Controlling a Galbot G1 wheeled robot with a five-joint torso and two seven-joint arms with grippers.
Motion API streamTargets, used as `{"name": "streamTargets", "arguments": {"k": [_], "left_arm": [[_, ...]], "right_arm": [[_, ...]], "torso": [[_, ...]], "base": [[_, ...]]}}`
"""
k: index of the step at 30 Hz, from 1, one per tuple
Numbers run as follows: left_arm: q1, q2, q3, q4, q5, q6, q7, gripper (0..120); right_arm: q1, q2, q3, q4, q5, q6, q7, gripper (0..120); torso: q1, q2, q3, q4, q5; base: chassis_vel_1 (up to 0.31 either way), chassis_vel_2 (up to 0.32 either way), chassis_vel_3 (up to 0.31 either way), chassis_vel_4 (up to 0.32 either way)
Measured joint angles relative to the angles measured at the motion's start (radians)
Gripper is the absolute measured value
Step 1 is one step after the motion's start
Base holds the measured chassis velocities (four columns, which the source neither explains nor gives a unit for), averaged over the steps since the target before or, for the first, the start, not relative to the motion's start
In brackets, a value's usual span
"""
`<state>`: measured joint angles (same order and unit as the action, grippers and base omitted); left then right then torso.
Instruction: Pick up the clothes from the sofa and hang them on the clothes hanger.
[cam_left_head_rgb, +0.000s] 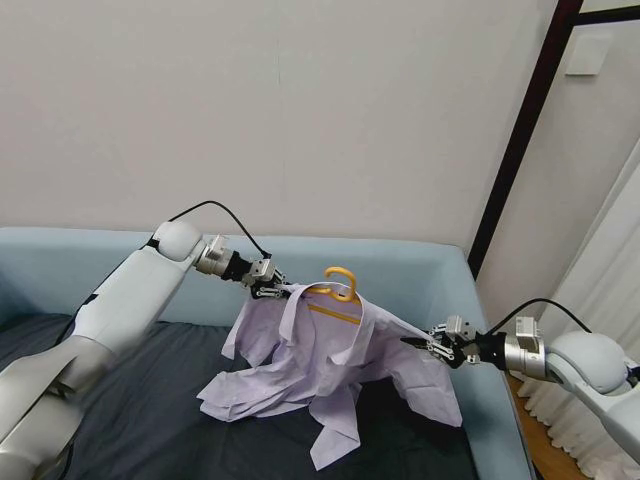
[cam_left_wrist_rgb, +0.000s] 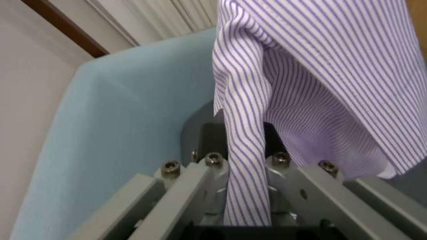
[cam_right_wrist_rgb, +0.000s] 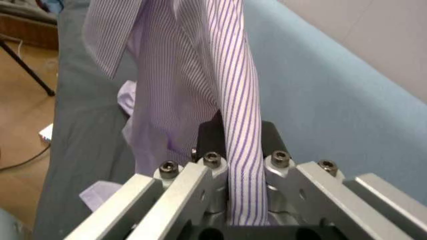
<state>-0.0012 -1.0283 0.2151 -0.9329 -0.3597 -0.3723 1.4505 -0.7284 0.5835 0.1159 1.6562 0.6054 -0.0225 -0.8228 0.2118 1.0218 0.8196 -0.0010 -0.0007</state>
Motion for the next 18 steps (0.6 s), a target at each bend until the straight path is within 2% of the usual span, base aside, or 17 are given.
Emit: {"name": "streamTargets", "arguments": {"k": [2,3,7,8,11,12,17,18], "left_arm": [[0.004,-0.001,0.005,0.01,-0.056,-0.031,-0.007,12],[0.004,-0.001,0.005,0.01,-0.056,-0.031,-0.007,12],[0.0,0.029,0.047,0.05,-0.299,-0.057,-0.032,31],[0.0,0.029,0.047,0.05,-0.299,-0.057,-0.032,31],[-0.006,0.083,0.051,0.066,-0.381,-0.081,-0.041,46],[-0.006,0.083,0.051,0.066,-0.381,-0.081,-0.041,46],[0.043,0.166,-0.019,0.033,-0.477,-0.078,-0.08,68],[0.043,0.166,-0.019,0.033,-0.477,-0.078,-0.08,68]], "right_arm": [[0.004,-0.004,0.001,0.0,0.014,0.013,-0.006,1],[0.004,-0.004,0.001,0.0,0.014,0.013,-0.006,1],[0.008,-0.023,0.019,0.006,0.039,0.015,-0.009,1],[0.008,-0.023,0.019,0.006,0.039,0.015,-0.009,1],[0.015,-0.047,0.034,0.025,0.089,-0.002,-0.011,1],[0.015,-0.047,0.034,0.025,0.089,-0.002,-0.011,1],[0.031,-0.079,0.042,0.06,0.193,-0.044,0.017,1],[0.031,-0.079,0.042,0.06,0.193,-0.044,0.017,1]], "torso": [[0.0,0.0,0.0,-0.0001,-0.0001],[0.0,0.0,0.0,-0.0001,-0.0001],[0.0,0.0,0.0,-0.0008,0.0],[0.0,0.0,0.0,-0.0008,0.0],[0.0,0.0,0.0,0.0001,-0.0001],[0.0,0.0,0.0,0.0001,-0.0001],[0.0,0.0,0.0,0.0001,-0.0002],[0.0,0.0,0.0,0.0001,-0.0002]], "base": [[0.0,0.0,0.0,0.0],[0.0,0.0,0.0,0.0],[0.0,0.0,0.0,0.0],[0.0,0.0,0.0,0.0],[0.0,0.0,0.0,0.0],[0.0,0.0,0.0,0.0],[0.0,0.0,0.0,0.0],[0.0,0.0,0.0,0.0]]}}
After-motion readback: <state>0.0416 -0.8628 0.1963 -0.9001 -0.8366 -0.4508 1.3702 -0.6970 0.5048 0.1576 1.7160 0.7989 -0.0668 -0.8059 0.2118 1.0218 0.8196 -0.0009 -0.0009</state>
